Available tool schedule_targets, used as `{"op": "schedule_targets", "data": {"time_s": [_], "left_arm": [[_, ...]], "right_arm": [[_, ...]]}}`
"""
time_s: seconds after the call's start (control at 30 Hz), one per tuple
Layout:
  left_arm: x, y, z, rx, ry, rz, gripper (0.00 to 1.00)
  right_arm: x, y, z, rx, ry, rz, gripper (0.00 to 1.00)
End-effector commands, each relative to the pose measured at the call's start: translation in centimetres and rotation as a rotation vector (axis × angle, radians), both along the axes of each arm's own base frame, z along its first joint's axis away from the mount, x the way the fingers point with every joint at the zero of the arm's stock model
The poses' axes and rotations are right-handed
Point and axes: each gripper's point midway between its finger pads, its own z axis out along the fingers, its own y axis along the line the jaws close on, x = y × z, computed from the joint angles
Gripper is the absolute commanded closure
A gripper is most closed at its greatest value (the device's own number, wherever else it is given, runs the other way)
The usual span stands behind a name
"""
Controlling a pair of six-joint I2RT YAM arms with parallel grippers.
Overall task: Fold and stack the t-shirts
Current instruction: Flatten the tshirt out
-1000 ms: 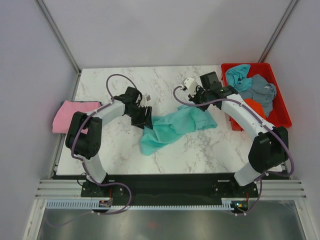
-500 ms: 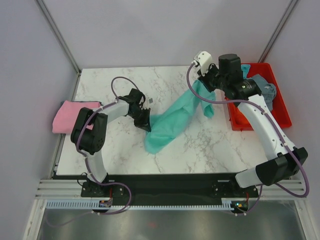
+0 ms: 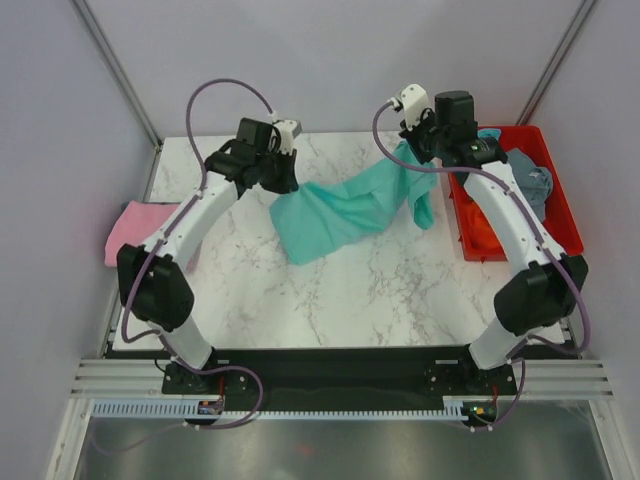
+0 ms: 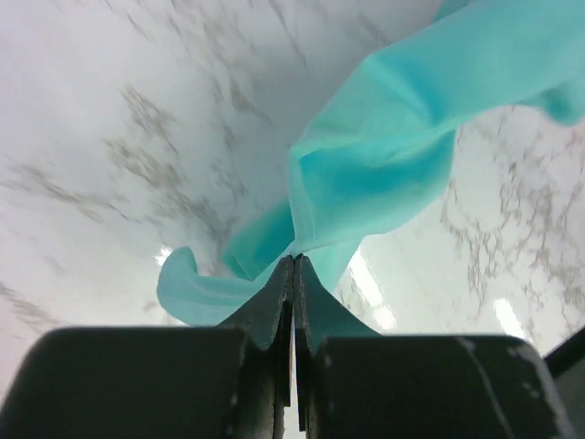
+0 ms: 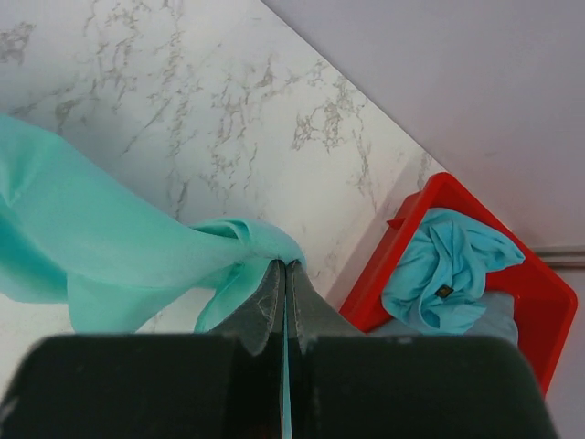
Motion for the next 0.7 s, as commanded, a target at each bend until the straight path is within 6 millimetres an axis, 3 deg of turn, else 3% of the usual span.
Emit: {"op": "schedule_targets", "data": {"time_s": [0.0,0.03,0.13,0.17,0.2,0.23,0.3,0.33,0.37,0.4,0.43,0.47,0.5,0.53,0.57,0.6,0.67], "left_arm": [[1.9,2.1,8.5,0.094,-0.29,-0.002,0.98],[2.7,2.3,10.9,0.099,-0.358,0.006,0.98],[4.7,3.4,15.2,0.152,-0.506,0.046,0.98],[5.3,3.6,15.9,0.176,-0.537,0.044,0.98],[6.1,4.7,17.0,0.218,-0.578,0.1,0.98],[6.4,4.9,18.9,0.216,-0.623,0.116,0.98],[6.2,4.8,20.8,0.213,-0.672,0.098,0.98],[5.8,4.7,21.7,0.199,-0.691,0.086,0.98],[4.8,4.6,22.5,0.178,-0.701,0.065,0.98],[3.9,3.6,22.2,0.139,-0.684,0.004,0.98],[2.4,3.5,22.0,0.109,-0.653,-0.01,0.98],[2.0,3.1,20.6,0.093,-0.602,-0.024,0.98],[0.6,2.5,19.1,0.058,-0.539,-0.058,0.98],[-1.1,2.2,16.8,0.038,-0.437,-0.087,0.98],[-2.6,1.5,15.3,-0.019,-0.347,-0.093,0.98],[-5.5,0.7,11.5,-0.075,-0.209,-0.147,0.98],[-9.0,-0.2,8.0,-0.187,-0.016,-0.123,0.94]], "right_arm": [[4.8,0.1,2.0,0.025,-0.1,-0.049,1.0],[6.6,0.5,1.7,0.026,-0.103,-0.052,1.0],[10.1,0.9,2.1,0.035,-0.145,-0.081,1.0],[10.8,1.1,2.5,0.048,-0.158,-0.085,1.0],[11.3,1.3,4.3,0.07,-0.196,-0.086,1.0],[11.4,1.7,4.7,0.095,-0.2,-0.078,1.0],[10.9,2.0,5.5,0.111,-0.212,-0.067,1.0],[9.8,2.0,6.7,0.124,-0.225,-0.049,1.0],[9.0,2.1,6.7,0.121,-0.216,-0.034,1.0],[8.1,2.1,4.9,0.108,-0.166,-0.017,1.0],[6.5,2.1,5.2,0.116,-0.148,0.007,1.0],[5.4,2.3,4.4,0.119,-0.113,0.029,1.0],[4.2,2.5,1.4,0.111,-0.036,0.046,1.0],[2.9,2.5,1.1,0.121,-0.015,0.055,1.0],[1.8,3.0,-0.5,0.14,0.041,0.085,1.0],[0.4,3.1,-4.2,0.136,0.13,0.093,1.0],[-1.6,3.6,-7.3,0.14,0.24,0.12,1.0]]}}
